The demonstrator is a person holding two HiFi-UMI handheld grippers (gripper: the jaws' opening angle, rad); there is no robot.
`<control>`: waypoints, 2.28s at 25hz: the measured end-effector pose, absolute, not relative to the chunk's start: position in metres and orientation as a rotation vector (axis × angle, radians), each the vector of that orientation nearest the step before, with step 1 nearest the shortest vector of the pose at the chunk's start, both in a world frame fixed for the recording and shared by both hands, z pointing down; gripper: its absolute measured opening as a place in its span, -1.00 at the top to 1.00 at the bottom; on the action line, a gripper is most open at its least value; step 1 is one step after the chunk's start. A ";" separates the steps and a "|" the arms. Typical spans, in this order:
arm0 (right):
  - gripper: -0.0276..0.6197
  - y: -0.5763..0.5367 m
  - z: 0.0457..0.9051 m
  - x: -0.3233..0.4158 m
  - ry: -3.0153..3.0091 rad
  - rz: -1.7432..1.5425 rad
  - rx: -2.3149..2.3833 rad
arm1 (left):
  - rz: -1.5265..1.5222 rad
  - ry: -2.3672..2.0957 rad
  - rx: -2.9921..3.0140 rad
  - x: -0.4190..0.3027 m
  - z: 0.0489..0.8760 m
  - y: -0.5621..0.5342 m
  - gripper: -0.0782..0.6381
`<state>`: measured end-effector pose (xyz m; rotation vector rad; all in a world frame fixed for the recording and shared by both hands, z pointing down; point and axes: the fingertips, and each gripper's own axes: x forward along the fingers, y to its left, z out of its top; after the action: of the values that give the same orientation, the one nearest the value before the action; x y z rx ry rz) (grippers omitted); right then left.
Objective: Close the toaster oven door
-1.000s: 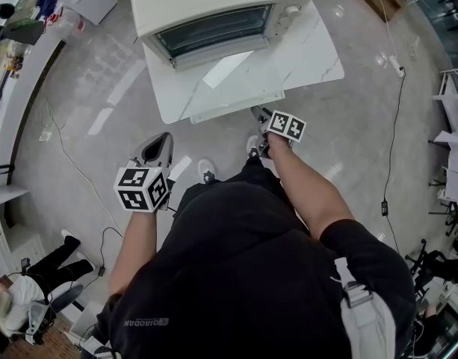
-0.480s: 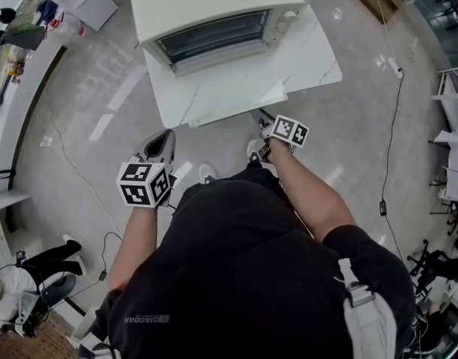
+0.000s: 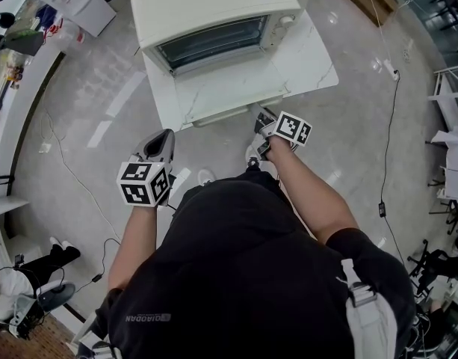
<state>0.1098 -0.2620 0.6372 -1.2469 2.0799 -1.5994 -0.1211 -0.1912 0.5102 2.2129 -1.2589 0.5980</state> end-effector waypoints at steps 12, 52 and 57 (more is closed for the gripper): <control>0.37 -0.293 0.571 0.106 2.095 -1.498 -1.116 | 0.564 -1.283 2.227 -0.124 0.500 -0.195 0.77; 0.49 -0.353 0.510 0.099 2.053 -1.402 -0.973 | 0.454 -1.415 2.193 -0.132 0.478 -0.204 0.77; 0.54 -0.358 0.499 0.094 2.016 -1.406 -0.893 | 0.450 -1.432 2.182 -0.134 0.478 -0.203 0.77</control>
<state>0.0937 -0.3582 0.4994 -0.8929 2.0161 -1.4064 -0.1339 -0.2029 0.4776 2.1821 -1.4320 0.4496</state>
